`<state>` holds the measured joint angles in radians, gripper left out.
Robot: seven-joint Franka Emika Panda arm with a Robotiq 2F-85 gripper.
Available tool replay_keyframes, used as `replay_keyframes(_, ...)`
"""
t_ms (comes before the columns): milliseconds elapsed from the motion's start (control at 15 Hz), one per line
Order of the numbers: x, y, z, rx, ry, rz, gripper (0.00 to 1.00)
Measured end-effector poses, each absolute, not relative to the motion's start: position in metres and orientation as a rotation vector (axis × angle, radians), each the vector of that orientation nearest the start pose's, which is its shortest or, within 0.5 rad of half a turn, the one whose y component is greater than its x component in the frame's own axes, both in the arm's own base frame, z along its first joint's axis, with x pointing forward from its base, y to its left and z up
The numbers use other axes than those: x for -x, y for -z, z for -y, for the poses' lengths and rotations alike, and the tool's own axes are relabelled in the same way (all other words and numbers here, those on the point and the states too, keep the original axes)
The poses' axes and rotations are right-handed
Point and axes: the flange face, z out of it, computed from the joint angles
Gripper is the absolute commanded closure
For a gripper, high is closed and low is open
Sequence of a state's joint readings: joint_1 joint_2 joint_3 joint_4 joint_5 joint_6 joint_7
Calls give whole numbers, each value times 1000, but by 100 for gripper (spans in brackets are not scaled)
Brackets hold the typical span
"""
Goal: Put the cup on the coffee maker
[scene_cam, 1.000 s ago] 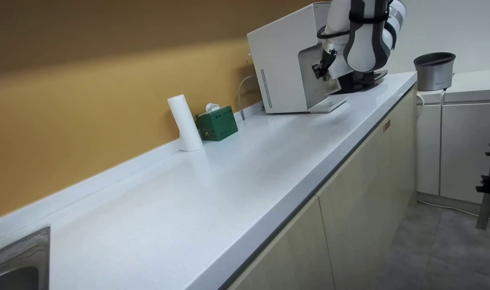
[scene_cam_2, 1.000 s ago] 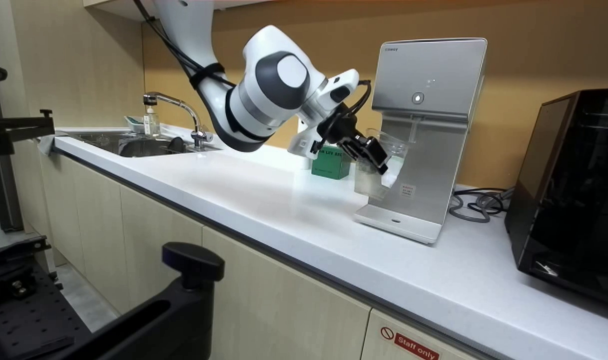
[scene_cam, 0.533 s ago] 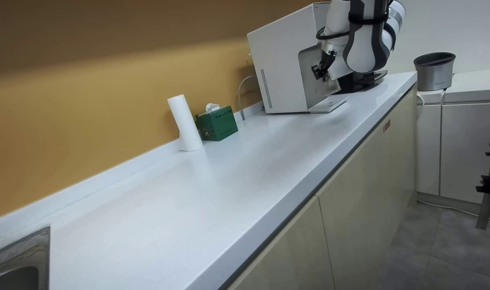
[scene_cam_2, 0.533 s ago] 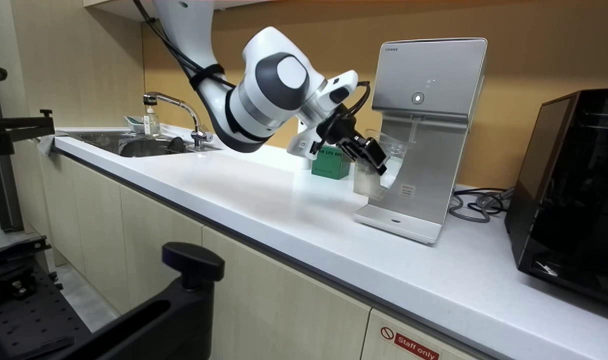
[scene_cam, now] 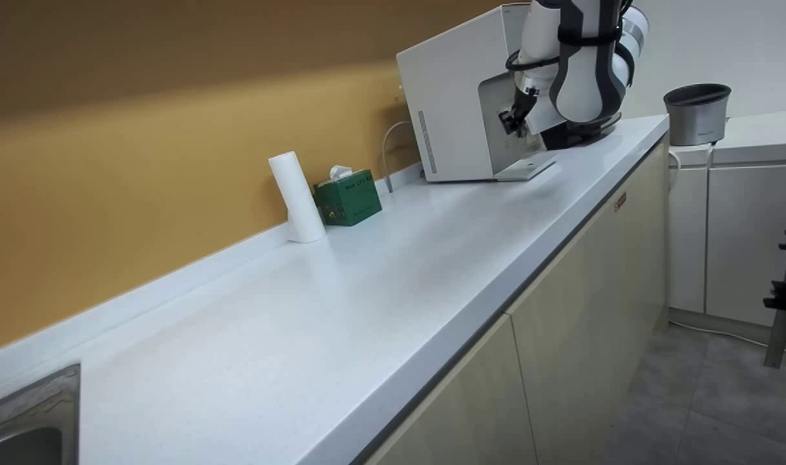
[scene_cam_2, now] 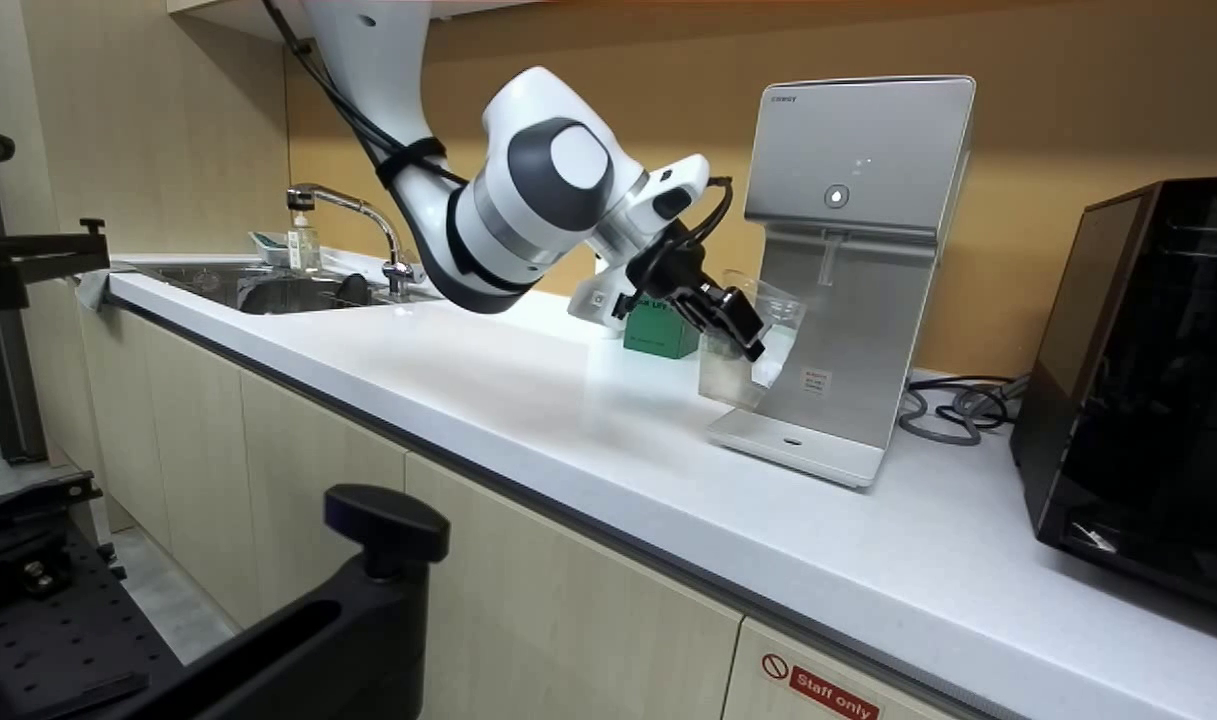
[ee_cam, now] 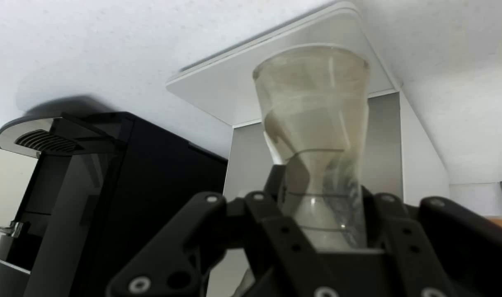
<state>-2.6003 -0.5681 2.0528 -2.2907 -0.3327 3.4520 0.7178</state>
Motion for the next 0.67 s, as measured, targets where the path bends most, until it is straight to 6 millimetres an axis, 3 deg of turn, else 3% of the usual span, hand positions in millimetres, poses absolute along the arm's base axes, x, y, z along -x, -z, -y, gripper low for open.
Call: replay_keyframes(667, -540, -299, 237, 3080, 1435, -1032, 92)
